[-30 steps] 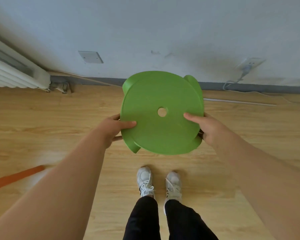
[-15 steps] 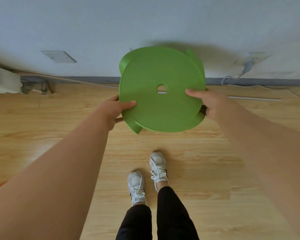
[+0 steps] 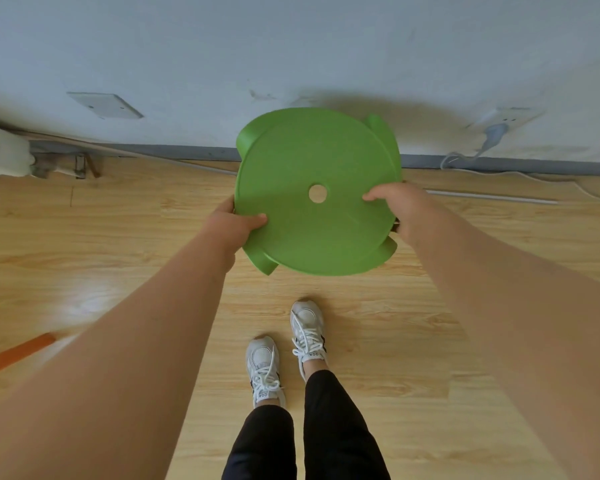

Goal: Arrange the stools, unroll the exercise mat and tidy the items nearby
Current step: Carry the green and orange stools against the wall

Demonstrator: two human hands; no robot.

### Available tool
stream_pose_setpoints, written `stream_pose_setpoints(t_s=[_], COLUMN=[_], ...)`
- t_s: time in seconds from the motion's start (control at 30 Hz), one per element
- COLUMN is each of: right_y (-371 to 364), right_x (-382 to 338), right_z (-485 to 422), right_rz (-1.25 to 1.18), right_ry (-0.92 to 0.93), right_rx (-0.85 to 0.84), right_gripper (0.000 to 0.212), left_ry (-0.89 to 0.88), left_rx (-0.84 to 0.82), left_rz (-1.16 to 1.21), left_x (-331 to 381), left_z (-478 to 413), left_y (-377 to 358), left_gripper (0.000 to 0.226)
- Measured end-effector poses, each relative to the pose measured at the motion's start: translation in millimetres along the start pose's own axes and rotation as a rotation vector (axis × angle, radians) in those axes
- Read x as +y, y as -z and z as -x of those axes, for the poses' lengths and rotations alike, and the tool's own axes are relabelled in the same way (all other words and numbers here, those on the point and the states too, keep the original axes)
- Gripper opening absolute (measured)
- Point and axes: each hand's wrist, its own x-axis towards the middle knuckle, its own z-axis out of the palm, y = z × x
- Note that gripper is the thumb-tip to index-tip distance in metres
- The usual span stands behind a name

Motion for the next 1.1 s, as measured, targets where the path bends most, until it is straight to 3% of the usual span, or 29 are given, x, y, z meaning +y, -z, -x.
stream_pose_setpoints(t_s=[0.2, 0.33, 0.47, 0.77, 1.1], right_y=[-18, -40, -74, -218, -398], right_x=[-13, -18, -22, 10, 82], right_z=[21, 44, 61, 102, 182], right_rz=[0.441, 0.784, 0.945, 1.14, 1.386], right_ry=[0.329, 0.523, 0.653, 0.983, 0.915], right_rx=[0.359, 0.481, 0.42, 0.189, -0.101], right_gripper=[0.059, 0.063, 0.065, 0.054, 0.062], left_ry=[-0.086, -0.087, -0.066, 0.006, 0.077], left_rx=[0.128, 0.135, 0.159, 0.296, 0.439], left_rz=[-0.215, -0.225, -0.179, 0.128, 0.305], left_x=[6, 6, -4, -74, -177], left_z=[12, 28, 45, 67, 113], left_y=[-8, 0, 22, 126, 282], left_gripper=[0.045, 0.063, 0.071, 0.058, 0.054])
